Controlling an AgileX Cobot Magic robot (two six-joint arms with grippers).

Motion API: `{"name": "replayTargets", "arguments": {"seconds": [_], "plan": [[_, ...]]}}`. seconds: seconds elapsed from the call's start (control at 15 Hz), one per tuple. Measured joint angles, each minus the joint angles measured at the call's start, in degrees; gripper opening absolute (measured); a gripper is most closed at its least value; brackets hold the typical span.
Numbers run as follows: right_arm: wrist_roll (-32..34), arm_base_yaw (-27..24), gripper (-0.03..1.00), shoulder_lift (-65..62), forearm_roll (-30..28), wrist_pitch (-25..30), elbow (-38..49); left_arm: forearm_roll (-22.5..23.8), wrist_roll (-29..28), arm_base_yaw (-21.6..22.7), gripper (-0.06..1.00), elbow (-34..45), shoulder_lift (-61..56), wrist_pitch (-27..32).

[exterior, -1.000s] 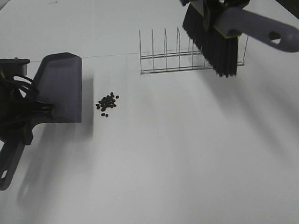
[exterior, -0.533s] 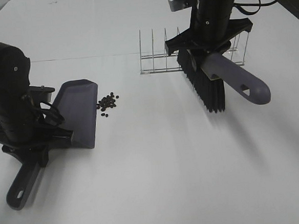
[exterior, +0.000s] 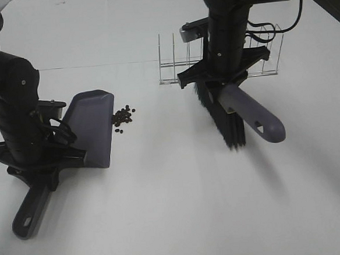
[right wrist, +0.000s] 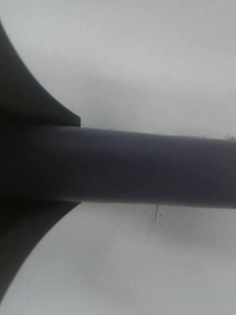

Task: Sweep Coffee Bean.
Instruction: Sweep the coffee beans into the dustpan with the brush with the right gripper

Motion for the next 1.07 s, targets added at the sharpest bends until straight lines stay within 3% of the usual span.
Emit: {"name": "replayTargets", "arguments": {"seconds": [0.2, 0.47, 0.67, 1.07], "plan": [[0.29, 5.10, 0.28, 3.21, -0.17, 0.46, -3.32, 0.00, 0.06, 0.00, 0.26, -0.06, 0.00, 0.00], [-0.23, 9.63, 0.28, 9.45, 0.63, 5.27, -12.66, 0.00, 0.06, 0.00, 0.26, -0.06, 0.00, 0.00], [-2.29, 13.24, 0.28, 14.73, 4.35, 9.22, -22.23, -0.06, 0.06, 0.00, 0.26, -0.06, 0.00, 0.00], [-3.90, 17.76, 0.28, 17.48, 11.92, 11.40, -35.07, -0.06, 0.06, 0.00, 0.26, -0.06, 0.00, 0.00]]}}
